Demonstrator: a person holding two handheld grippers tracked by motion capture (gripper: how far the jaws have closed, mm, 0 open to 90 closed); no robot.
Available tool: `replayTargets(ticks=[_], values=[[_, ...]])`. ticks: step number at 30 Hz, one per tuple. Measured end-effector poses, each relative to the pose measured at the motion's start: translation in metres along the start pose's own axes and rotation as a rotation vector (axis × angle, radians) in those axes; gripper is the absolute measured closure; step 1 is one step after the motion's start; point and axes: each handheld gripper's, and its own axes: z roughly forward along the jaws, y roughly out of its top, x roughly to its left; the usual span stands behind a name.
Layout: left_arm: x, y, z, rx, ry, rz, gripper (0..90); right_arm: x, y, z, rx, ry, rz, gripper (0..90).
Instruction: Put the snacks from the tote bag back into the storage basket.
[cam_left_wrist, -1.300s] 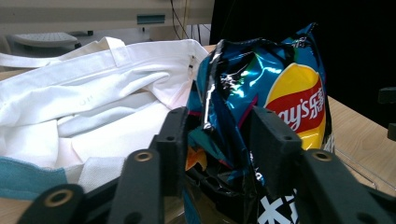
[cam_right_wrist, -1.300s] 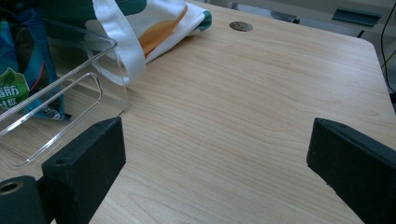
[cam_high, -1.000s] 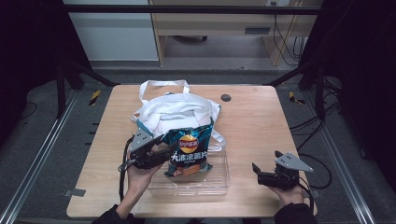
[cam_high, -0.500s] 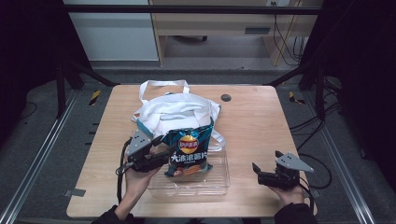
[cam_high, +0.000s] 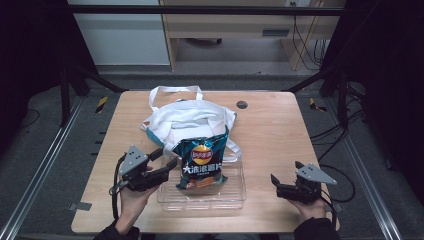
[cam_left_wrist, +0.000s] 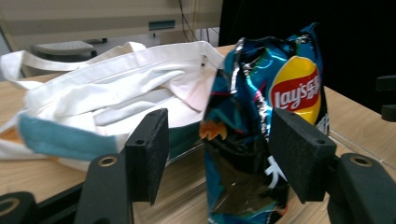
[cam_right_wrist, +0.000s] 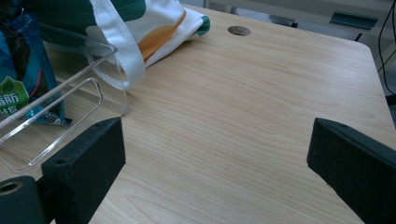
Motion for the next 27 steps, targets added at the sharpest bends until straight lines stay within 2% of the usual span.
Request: replayTargets(ticks=[7, 11, 20, 23, 27], values=[[0.016, -0.012, -0.011, 0.009, 0.033, -0.018, 35.9, -0.001, 0.0, -0.001, -0.008, -0.006, 0.002, 4.6], [0.024, -0.024, -0.016, 0.035, 0.069, 0.005, 34.2, -0.001, 0.0, -0.002, -0.014, -0.014, 0.002, 4.6], [0.039, -0.048, -0.026, 0.047, 0.127, 0.015, 31.9, -0.002, 0.0, -0.003, -0.014, -0.02, 0.002, 4.6], [0.042, -0.056, -0.027, 0.076, 0.16, 0.061, 31.4, -0.003, 0.0, -0.003, -0.015, -0.022, 0.008, 4.5], [0.045, -0.062, -0.025, 0.108, 0.169, 0.089, 31.7, -0.005, -0.001, -0.003, -0.008, -0.025, 0.01, 4.5]])
